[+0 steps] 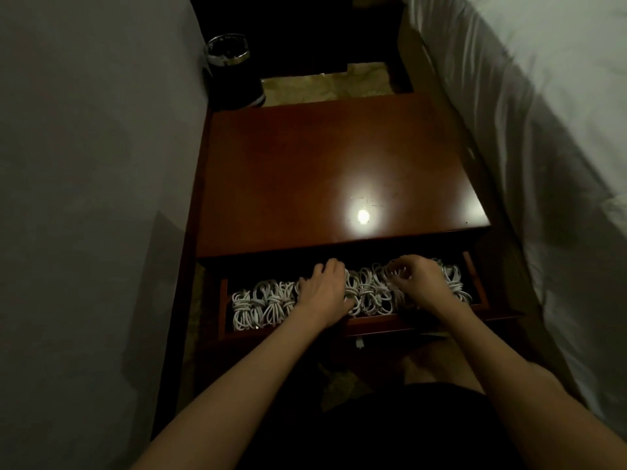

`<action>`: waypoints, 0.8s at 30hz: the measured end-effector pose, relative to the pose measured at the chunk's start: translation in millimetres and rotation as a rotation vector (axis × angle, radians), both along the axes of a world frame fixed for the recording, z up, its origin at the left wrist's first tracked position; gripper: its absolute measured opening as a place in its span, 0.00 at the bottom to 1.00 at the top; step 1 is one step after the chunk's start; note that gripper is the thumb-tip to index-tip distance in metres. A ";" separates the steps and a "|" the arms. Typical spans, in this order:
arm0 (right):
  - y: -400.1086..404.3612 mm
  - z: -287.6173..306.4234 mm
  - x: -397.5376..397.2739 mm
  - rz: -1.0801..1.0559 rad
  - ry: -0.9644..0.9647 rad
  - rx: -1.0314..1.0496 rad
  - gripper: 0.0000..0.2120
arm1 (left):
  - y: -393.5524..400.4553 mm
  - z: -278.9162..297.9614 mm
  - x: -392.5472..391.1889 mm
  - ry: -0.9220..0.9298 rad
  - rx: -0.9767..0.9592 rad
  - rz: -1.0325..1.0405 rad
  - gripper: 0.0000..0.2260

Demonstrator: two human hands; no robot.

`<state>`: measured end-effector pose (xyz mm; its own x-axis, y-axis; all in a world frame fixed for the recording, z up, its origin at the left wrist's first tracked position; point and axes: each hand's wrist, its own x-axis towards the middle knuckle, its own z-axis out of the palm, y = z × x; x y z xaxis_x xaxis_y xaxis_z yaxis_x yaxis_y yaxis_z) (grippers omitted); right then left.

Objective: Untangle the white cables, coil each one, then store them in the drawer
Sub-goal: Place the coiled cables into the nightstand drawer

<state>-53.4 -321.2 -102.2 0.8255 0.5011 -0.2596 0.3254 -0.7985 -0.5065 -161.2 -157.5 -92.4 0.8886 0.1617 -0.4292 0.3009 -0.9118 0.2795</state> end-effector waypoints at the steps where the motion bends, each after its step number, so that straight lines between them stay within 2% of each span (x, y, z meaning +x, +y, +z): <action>1: -6.5 2.2 2.3 -0.002 -0.016 0.008 0.10 | -3.3 -0.9 2.7 -0.018 -0.002 0.021 0.33; 4: -28.2 1.6 9.5 -0.022 -0.089 -0.123 0.18 | -10.6 -2.1 9.7 -0.013 -0.014 0.016 0.37; 7: -40.1 -1.7 8.1 -0.056 -0.012 -0.259 0.24 | -13.8 -4.4 12.1 0.089 0.051 -0.062 0.36; 16: -26.5 -6.2 -5.0 -0.042 -0.078 -0.430 0.17 | -4.3 -11.3 6.1 0.110 0.070 -0.119 0.35; 20: -23.0 -0.4 -0.5 -0.076 0.020 -0.414 0.19 | 6.0 -10.9 3.0 0.137 0.052 -0.127 0.37; 22: -17.0 5.0 0.1 -0.092 -0.003 -0.390 0.24 | 10.1 -10.9 -1.1 0.126 0.071 -0.135 0.38; 24: -4.9 1.5 -5.5 -0.015 -0.001 -0.347 0.30 | 11.4 -10.5 -6.4 0.128 0.057 -0.123 0.38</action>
<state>-58.9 -326.1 -100.7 0.8326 0.3710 -0.4111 0.3127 -0.9277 -0.2039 -167.7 -146.1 -103.0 0.8418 0.0824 -0.5335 0.2156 -0.9573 0.1924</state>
